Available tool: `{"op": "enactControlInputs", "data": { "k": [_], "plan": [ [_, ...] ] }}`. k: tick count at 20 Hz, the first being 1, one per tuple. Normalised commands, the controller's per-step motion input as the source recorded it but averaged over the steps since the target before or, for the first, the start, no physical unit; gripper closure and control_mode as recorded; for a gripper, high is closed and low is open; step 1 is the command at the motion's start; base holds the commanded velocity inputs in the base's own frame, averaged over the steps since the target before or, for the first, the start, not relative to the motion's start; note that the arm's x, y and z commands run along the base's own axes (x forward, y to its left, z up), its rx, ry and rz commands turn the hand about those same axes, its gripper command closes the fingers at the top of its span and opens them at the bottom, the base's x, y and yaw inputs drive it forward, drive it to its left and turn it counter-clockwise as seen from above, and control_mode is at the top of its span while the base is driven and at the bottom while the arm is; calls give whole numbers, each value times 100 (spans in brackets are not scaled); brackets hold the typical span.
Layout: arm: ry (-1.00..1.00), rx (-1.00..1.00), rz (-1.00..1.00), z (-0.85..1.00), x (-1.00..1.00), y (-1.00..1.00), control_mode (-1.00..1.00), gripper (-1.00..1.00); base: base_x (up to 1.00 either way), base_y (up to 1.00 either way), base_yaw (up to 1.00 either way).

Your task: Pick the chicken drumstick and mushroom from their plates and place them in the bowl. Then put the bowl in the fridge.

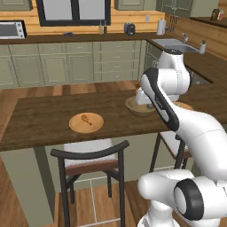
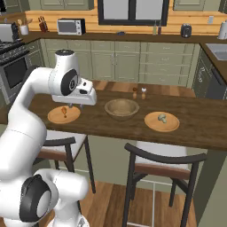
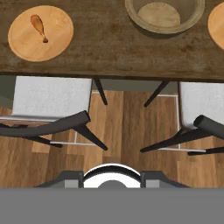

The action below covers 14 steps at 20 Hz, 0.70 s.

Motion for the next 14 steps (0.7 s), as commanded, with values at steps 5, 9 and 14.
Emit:
{"op": "enactControlInputs", "data": {
  "k": [5, 9, 14],
  "plan": [
    [0, 0, 0, 0, -4, 0, 100, -100, 8, -1, -2],
    [0, 0, 0, 0, 0, 0, 100, -100, 64, 0, -9],
    [0, 0, 0, 0, 0, 0, 100, -100, 76, 0, -11]
  ]
}}
